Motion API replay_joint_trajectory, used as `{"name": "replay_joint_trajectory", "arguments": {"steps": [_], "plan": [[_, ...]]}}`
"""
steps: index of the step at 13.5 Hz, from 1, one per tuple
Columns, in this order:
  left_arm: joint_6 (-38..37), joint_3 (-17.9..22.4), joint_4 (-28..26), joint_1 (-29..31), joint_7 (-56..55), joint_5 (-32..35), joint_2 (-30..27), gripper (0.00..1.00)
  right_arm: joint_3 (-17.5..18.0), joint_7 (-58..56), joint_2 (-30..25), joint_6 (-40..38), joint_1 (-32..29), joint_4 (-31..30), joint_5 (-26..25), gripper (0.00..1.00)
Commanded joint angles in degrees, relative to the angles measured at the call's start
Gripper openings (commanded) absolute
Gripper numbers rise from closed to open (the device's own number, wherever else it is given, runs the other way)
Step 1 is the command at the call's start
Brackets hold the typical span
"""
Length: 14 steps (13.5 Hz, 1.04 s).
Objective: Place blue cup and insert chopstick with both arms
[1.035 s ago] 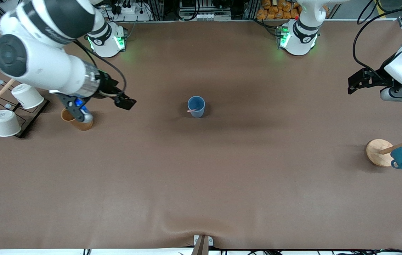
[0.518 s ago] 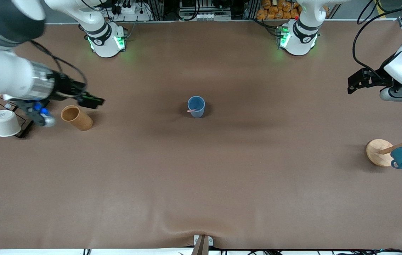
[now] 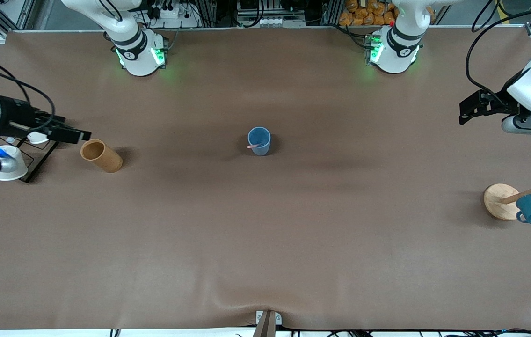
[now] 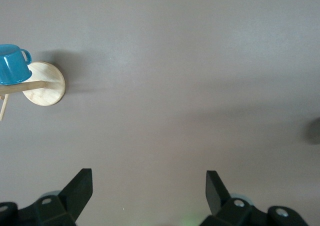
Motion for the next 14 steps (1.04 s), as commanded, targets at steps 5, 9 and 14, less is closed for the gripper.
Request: {"name": "replay_joint_trajectory", "arguments": {"steps": [5, 9, 14], "plan": [[0.5, -0.2, -0.5, 0.1, -0.5, 1.0, -0.9, 1.0, 10.6, -12.6, -8.8, 1.2, -5.8, -5.3, -15.0, 1.0], [0.4, -0.3, -0.5, 0.1, -0.5, 1.0, -0.9, 1.0, 9.4, -18.3, -16.2, 5.8, -5.8, -12.4, -15.0, 1.0], [0.4, -0.3, -0.6, 0.1, -0.5, 1.0, -0.9, 1.0, 7.6, -18.5, -15.6, 10.1, -4.1, -12.3, -15.2, 1.0]]}}
